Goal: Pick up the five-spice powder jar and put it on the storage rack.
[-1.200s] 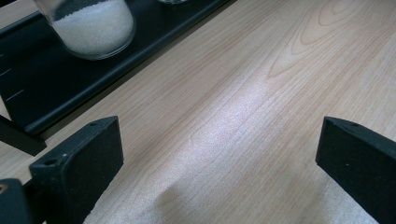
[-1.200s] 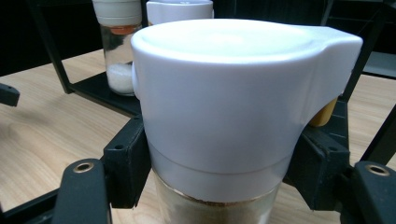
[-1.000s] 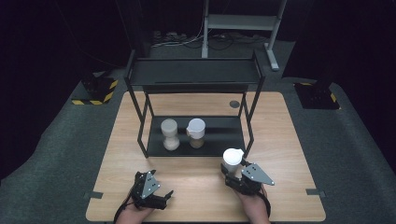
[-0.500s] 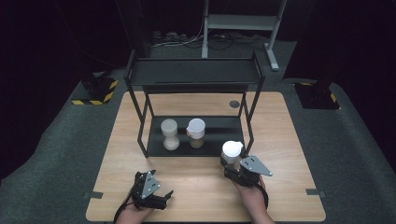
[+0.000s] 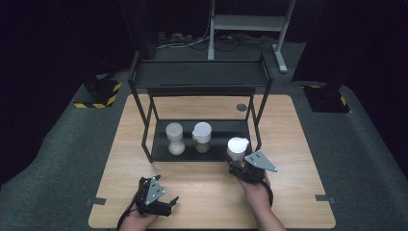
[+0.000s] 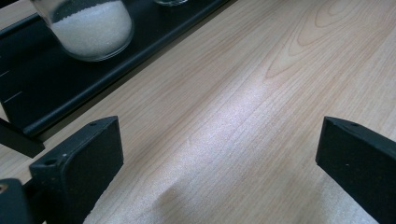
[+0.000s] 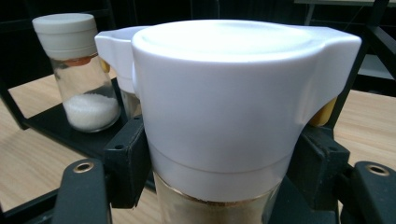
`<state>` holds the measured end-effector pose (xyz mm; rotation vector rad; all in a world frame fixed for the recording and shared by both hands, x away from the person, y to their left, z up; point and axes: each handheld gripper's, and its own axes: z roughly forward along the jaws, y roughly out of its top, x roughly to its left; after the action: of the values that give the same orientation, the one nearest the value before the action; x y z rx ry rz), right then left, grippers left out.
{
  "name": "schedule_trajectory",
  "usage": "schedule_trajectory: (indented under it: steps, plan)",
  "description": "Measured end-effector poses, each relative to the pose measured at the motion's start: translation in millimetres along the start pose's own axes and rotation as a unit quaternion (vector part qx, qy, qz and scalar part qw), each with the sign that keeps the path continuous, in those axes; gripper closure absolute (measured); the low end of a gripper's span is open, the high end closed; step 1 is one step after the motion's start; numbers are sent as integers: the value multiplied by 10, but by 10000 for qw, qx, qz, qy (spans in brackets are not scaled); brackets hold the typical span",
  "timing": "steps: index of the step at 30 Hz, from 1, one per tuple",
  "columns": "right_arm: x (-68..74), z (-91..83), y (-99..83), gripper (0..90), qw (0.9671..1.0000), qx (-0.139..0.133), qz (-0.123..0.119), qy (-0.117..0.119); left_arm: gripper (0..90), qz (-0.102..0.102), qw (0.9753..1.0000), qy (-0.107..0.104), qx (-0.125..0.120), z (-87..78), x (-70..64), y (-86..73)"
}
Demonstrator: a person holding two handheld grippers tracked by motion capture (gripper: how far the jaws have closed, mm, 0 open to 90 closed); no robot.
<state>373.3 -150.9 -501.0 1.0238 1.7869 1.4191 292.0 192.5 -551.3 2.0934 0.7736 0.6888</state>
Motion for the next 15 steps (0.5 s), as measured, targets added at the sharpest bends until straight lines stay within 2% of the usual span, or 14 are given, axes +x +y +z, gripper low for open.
schedule_trajectory:
  steps: [15]
  plan:
    - [3, 248, 84, 302, 9998, -12, -71, -185, 11, 3, 10000, -18, -19, -3, 2, -2]
